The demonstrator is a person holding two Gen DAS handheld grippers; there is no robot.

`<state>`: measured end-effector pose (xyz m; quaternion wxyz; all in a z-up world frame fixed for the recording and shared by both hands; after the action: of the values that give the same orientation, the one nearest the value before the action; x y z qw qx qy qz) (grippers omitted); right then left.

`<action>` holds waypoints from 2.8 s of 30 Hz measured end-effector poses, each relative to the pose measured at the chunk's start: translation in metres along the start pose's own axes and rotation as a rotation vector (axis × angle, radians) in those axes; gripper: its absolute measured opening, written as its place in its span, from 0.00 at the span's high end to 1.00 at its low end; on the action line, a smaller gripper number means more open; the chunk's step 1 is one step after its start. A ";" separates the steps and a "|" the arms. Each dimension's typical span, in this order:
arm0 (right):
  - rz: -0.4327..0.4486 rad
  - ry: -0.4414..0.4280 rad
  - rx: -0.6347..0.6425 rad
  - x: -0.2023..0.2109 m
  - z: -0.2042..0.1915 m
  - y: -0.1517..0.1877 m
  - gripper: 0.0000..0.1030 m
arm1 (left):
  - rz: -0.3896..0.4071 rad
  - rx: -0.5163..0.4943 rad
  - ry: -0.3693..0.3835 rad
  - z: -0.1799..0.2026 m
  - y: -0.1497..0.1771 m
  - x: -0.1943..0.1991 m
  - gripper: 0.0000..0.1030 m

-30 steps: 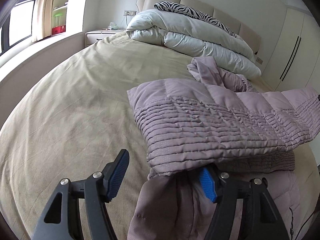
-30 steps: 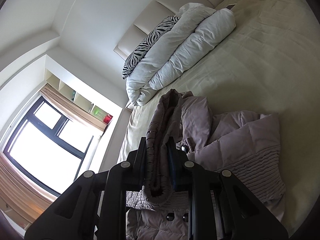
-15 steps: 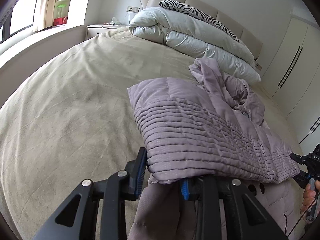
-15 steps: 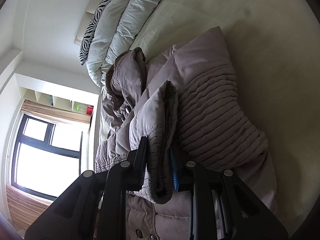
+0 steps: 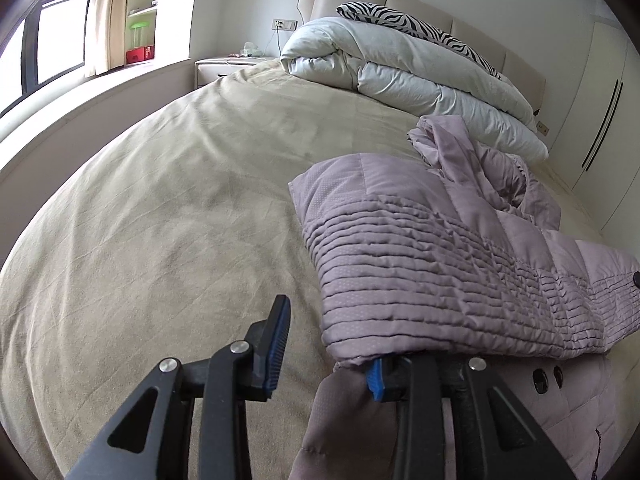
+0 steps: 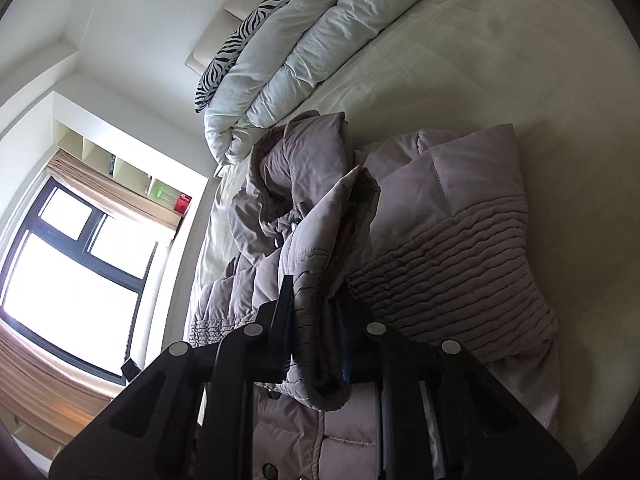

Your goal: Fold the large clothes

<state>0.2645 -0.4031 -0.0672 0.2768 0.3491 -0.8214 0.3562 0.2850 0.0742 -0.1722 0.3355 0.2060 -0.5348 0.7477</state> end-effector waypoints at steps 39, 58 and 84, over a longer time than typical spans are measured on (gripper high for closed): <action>-0.007 0.125 0.192 -0.008 -0.025 0.010 0.78 | 0.003 -0.446 -0.182 0.072 -0.078 -0.007 0.43; 0.046 0.178 0.297 -0.034 -0.040 0.017 0.79 | 0.015 -0.495 -0.173 0.082 -0.026 -0.002 0.58; -0.165 -0.049 -0.004 -0.150 -0.010 -0.163 0.00 | -0.223 -0.033 0.296 0.071 -0.199 -0.138 0.06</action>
<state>0.4826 -0.4212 -0.1026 0.2858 0.4235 -0.7971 0.3218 0.5205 0.0089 -0.1076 0.4946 0.1460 -0.4655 0.7193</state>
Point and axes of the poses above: each gripper's, at about its wrist camera, not at the fingertips, and x roughly against the way its jaws point, z to its right, y to its underside, the point moved 5 cm from there along -x, roughly the way its jaws point, and after that the axes turned 14 degrees about y, right-handed, at the moved point
